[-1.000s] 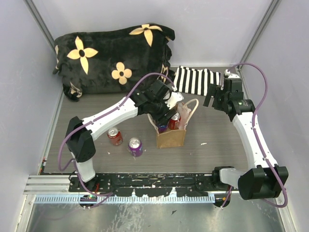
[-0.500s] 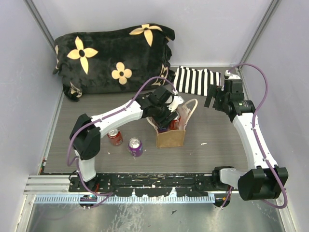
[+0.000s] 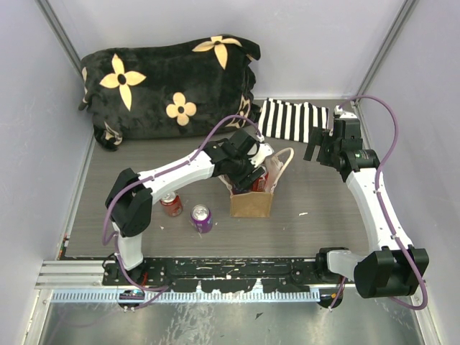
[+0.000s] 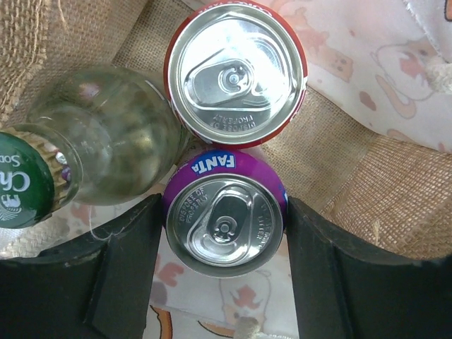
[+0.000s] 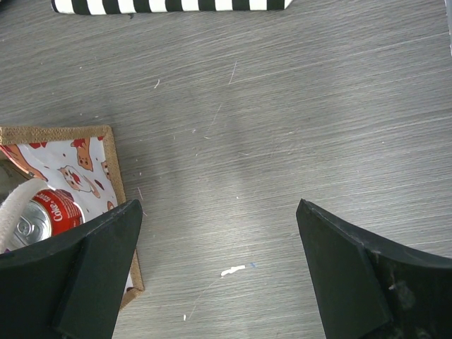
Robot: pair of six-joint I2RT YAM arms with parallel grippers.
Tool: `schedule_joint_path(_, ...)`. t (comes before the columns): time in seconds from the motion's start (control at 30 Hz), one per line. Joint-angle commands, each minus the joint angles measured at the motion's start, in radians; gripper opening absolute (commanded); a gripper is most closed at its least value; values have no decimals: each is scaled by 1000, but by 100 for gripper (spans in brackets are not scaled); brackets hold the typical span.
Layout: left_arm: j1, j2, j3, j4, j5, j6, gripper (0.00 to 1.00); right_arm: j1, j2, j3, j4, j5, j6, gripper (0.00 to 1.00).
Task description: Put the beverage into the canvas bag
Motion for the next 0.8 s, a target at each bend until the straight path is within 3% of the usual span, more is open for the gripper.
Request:
schedule_joint_path(0.0,-2,-13,6,67,-42,25,76,-7,-36,3,30,10,-12,97)
schedule_joint_path(0.17,-10,-25,13,57,-37,31,91,-6,-35,1,30,5,-11,97)
schedule_joint_path(0.77,-22,-153,77,28,-10,11,93,-6,-19,25,29,-9,-5,97)
